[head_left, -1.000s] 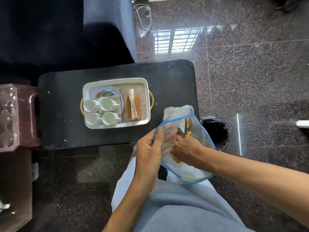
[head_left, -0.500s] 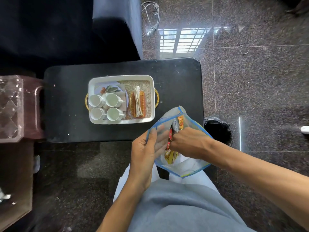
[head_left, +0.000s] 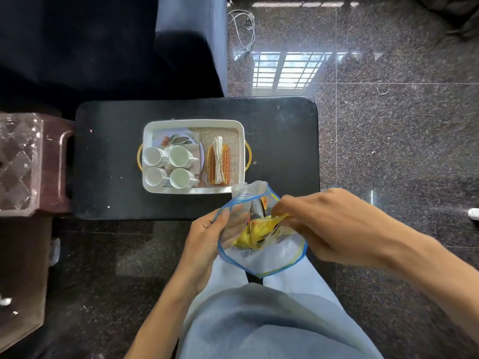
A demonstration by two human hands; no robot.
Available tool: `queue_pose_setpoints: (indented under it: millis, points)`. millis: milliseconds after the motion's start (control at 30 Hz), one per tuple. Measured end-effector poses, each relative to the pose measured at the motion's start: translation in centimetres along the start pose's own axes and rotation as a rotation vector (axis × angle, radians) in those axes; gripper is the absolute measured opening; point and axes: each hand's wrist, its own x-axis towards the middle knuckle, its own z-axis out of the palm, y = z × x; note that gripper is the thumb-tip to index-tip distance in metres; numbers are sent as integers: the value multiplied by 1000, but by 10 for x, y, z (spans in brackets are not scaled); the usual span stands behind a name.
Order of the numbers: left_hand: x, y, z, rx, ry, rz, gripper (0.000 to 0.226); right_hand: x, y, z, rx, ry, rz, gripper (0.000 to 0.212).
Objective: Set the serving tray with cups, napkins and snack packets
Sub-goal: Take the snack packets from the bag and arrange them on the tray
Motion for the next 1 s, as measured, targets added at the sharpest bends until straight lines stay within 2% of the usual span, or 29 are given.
queue_pose_setpoints:
  millis: [167, 267, 367, 433, 533, 667, 800, 1000]
  points:
    - [7, -1, -9, -33, 43, -52, 34, -7, 16, -16, 200, 248, 113, 23]
    - [7, -4, -9, -40, 70, -64, 35, -12, 34, -24, 462, 407, 242, 13]
    - [5, -9, -9, -65, 74, -71, 38, -11, 57, -29, 760, 541, 370, 19]
    - [6, -13, -9, -91, 80, -72, 44, -3, 77, -25, 875, 605, 423, 12]
    - [10, -18, -9, -125, 86, -80, 37, 20, 115, 2, 871, 696, 539, 9]
    - [20, -24, -7, -136, 104, -106, 34, 67, 172, 69, 825, 767, 796, 13]
    - [28, -30, -5, -183, 140, -111, 38, 109, 206, 134, 952, 791, 1029, 11]
    - [38, -32, 1, -227, 151, -82, 39, 137, 235, 190, 999, 754, 1149, 20]
